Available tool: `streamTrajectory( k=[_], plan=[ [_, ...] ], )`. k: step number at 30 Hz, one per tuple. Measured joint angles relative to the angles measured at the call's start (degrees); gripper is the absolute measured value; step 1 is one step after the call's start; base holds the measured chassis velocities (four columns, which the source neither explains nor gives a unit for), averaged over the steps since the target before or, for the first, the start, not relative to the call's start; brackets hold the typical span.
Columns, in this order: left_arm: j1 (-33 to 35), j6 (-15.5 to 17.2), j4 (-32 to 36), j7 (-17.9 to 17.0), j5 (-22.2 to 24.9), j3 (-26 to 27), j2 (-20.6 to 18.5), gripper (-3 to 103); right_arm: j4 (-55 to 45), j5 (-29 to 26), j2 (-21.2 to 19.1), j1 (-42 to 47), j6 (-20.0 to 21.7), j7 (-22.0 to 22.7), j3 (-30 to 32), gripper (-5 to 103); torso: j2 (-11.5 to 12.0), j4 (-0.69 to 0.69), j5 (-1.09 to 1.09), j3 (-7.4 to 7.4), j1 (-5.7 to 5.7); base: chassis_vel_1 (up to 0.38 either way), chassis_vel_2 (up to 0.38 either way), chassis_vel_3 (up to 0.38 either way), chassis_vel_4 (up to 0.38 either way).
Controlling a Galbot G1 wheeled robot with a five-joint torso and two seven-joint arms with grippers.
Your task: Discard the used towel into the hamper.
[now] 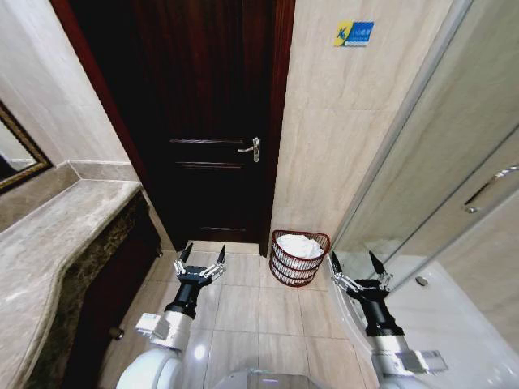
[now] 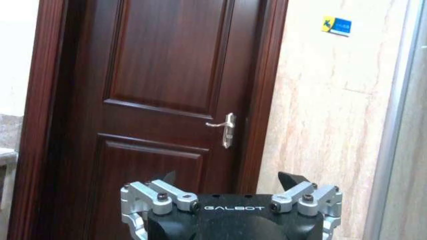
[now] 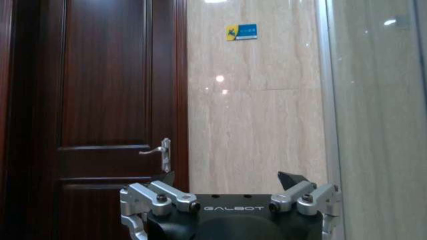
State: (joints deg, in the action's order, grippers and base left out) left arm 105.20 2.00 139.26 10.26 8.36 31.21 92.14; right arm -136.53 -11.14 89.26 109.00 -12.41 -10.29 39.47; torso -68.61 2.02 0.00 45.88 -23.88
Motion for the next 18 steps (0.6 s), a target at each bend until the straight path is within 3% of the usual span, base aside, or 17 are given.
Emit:
streamTrajectory(
  k=[18],
  plan=[
    [0.0,0.0,0.0,0.0,0.0,0.0,0.0,100,0.0,0.0,0.0,0.0,0.0,0.0,0.0,100,0.0,-0.01,0.0,0.0,0.0,0.111,-0.114,-0.119,0.108]
  ],
)
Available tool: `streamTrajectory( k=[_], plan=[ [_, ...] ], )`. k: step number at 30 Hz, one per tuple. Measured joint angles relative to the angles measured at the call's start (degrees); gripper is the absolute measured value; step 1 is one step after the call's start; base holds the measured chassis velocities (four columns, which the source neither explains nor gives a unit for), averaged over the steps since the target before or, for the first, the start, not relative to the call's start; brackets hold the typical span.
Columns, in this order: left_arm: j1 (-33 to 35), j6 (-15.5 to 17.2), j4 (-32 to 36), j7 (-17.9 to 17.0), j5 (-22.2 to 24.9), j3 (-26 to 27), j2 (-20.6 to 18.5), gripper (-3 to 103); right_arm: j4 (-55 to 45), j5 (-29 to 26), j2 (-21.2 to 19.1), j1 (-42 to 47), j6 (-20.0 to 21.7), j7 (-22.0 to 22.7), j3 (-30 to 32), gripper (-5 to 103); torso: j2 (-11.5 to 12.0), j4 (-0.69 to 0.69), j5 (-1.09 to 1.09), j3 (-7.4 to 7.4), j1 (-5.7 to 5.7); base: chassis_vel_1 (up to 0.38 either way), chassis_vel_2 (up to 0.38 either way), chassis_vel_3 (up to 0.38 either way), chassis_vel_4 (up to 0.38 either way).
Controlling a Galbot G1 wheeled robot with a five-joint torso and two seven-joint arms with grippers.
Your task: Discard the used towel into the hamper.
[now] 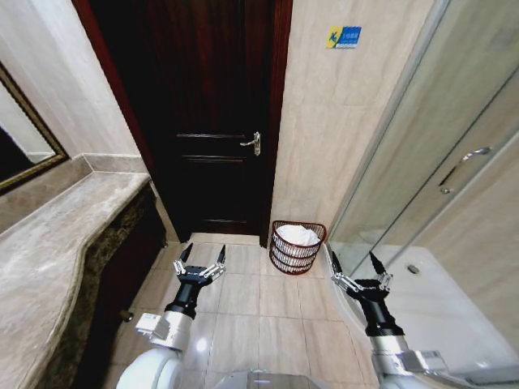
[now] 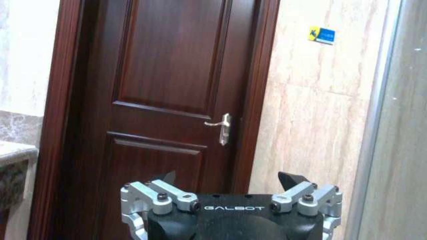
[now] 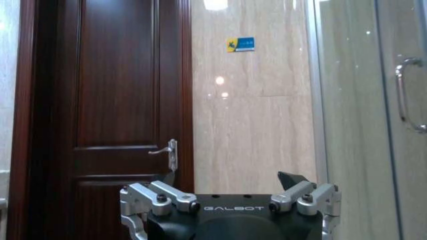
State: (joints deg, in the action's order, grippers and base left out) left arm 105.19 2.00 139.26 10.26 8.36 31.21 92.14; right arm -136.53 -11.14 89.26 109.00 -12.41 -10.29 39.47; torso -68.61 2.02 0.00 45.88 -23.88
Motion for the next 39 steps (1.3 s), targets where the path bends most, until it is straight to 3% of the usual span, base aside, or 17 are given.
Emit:
streamTrajectory(
  k=[39],
  plan=[
    [0.0,0.0,0.0,0.0,0.0,0.0,0.0,100,0.0,0.0,0.0,0.0,0.0,0.0,0.0,100,0.0,0.01,0.0,0.0,0.0,0.109,-0.106,-0.105,0.114]
  ],
)
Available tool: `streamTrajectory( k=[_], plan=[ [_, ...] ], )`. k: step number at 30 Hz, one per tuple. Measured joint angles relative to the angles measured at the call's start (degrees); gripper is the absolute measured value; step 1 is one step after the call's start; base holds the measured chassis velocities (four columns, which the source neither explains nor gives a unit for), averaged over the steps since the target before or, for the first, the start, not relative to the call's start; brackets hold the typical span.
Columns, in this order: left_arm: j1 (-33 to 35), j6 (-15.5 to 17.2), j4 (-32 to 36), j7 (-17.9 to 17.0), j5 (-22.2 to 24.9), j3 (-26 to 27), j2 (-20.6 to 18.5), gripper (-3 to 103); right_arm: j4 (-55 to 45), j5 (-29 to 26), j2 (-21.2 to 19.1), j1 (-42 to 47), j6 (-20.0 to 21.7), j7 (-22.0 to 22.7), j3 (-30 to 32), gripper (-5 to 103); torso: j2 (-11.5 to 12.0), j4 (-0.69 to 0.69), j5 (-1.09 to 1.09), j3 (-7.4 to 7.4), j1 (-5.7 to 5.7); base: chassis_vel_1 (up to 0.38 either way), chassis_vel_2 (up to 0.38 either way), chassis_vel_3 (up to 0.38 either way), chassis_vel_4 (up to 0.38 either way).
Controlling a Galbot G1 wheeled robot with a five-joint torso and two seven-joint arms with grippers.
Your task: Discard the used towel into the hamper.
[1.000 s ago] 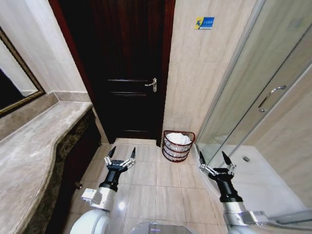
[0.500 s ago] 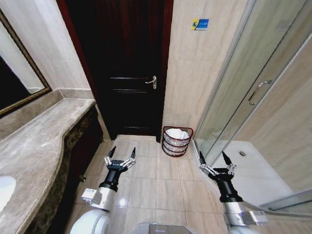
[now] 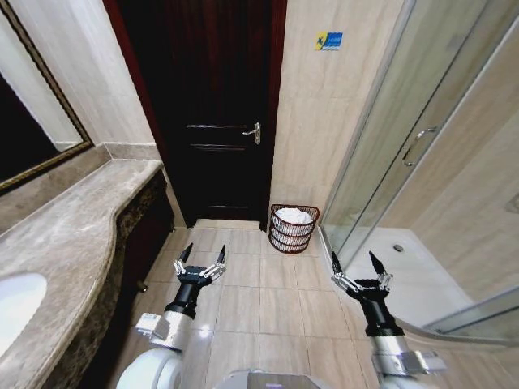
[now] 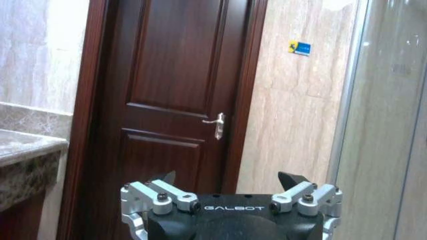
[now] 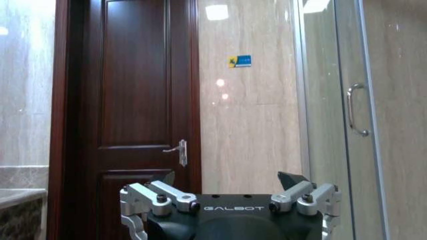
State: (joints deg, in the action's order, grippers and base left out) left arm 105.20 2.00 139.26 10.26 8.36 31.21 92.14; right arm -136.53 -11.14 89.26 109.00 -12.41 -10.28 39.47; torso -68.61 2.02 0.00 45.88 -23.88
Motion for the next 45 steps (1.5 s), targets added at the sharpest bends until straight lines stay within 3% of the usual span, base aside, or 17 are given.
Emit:
streamTrajectory(
  k=[45],
  plan=[
    [0.0,0.0,0.0,0.0,0.0,0.0,0.0,100,0.0,0.0,0.0,0.0,0.0,0.0,0.0,100,0.0,0.0,0.0,0.0,0.0,0.033,-0.035,-0.031,0.032]
  ],
)
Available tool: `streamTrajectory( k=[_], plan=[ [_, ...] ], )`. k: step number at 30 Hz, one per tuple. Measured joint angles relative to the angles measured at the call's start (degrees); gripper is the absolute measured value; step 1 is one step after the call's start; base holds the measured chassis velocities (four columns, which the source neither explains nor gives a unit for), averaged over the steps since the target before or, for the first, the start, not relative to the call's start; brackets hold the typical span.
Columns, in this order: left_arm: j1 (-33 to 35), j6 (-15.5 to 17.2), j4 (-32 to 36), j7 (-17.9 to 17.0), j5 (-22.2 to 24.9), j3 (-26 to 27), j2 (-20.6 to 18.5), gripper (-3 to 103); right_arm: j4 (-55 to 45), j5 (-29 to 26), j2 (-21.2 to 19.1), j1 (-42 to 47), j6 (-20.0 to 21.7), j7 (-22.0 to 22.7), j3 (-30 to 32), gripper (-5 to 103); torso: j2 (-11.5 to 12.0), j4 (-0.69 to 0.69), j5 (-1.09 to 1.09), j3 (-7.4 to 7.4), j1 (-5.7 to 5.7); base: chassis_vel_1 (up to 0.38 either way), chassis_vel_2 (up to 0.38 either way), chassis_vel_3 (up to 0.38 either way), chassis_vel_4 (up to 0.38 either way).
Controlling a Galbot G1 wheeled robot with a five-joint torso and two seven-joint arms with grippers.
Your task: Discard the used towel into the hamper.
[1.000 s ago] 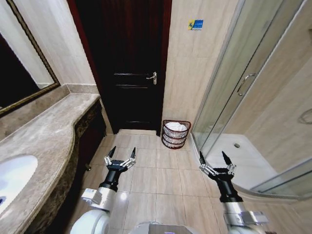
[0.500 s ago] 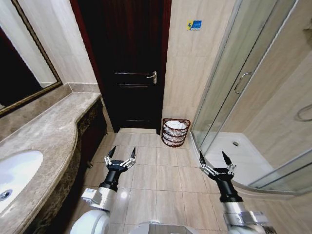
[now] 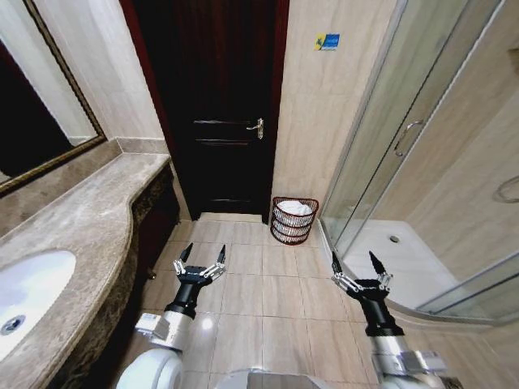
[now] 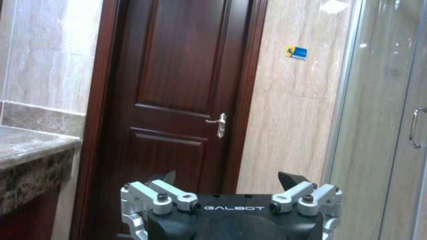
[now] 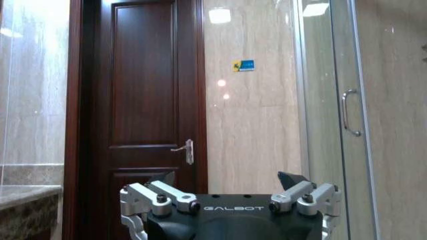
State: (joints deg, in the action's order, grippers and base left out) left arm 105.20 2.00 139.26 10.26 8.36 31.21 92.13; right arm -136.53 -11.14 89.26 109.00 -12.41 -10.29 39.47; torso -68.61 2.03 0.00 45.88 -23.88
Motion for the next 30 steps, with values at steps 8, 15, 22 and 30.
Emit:
streamTrajectory(
  k=[8,15,22,30],
  plan=[
    [0.0,0.0,0.0,0.0,0.0,0.0,0.0,100,0.0,0.0,0.0,0.0,0.0,0.0,0.0,100,0.0,0.0,0.0,0.0,0.0,0.0,0.0,0.0,0.0],
    [0.0,0.0,0.0,0.0,0.0,0.0,0.0,100,0.0,0.0,0.0,0.0,0.0,0.0,0.0,100,0.0,0.0,0.0,0.0,0.0,0.0,0.0,0.0,0.0],
    [0.0,0.0,0.0,0.0,0.0,0.0,0.0,100,0.0,0.0,0.0,0.0,0.0,0.0,0.0,100,0.0,0.0,0.0,0.0,0.0,0.0,0.0,0.0,0.0],
    [0.0,0.0,0.0,0.0,0.0,0.0,0.0,100,0.0,0.0,0.0,0.0,0.0,0.0,0.0,100,0.0,0.0,0.0,0.0,0.0,0.0,0.0,0.0,0.0]
  ],
)
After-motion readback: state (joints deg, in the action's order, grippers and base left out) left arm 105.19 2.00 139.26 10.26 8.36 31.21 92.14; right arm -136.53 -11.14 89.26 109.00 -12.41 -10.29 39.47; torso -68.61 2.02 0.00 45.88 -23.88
